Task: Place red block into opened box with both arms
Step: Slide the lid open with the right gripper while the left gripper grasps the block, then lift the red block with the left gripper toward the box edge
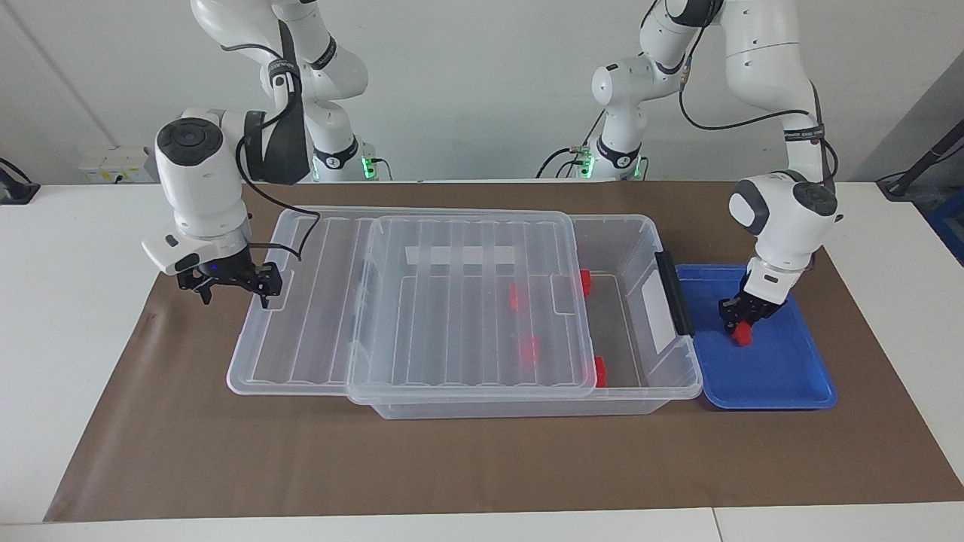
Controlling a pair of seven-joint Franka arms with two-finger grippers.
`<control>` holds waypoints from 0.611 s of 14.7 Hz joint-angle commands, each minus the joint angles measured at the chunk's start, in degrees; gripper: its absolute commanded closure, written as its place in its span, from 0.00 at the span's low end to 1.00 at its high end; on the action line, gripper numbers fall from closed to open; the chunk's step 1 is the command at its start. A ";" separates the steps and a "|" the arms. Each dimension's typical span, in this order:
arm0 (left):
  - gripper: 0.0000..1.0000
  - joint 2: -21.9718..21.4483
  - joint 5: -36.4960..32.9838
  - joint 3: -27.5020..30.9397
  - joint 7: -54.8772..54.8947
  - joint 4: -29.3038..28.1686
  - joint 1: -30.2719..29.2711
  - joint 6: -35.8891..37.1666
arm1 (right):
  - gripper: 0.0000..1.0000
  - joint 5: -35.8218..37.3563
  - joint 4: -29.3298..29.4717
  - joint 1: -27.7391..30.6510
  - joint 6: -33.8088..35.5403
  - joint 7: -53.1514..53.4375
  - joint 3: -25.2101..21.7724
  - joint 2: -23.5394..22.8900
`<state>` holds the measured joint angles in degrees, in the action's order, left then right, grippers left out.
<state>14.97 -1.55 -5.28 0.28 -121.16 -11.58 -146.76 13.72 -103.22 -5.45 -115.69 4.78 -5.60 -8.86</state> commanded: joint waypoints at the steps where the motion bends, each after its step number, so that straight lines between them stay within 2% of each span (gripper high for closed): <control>1: 0.77 -3.27 -0.30 0.27 -3.96 2.23 1.29 6.71 | 0.00 2.45 -0.23 0.79 1.78 -0.92 0.33 1.03; 7: 0.77 -7.15 0.14 -1.04 -4.58 17.86 1.38 32.89 | 0.00 3.86 -0.23 1.93 2.13 -1.01 0.33 1.21; 9: 0.77 -7.50 2.15 -3.50 -12.97 22.97 1.38 38.54 | 0.00 4.65 -0.23 1.93 2.57 -1.01 0.33 1.30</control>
<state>6.92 -0.54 -7.00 -5.98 -103.20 -10.69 -113.70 16.40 -103.22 -4.25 -114.80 4.78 -5.61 -8.63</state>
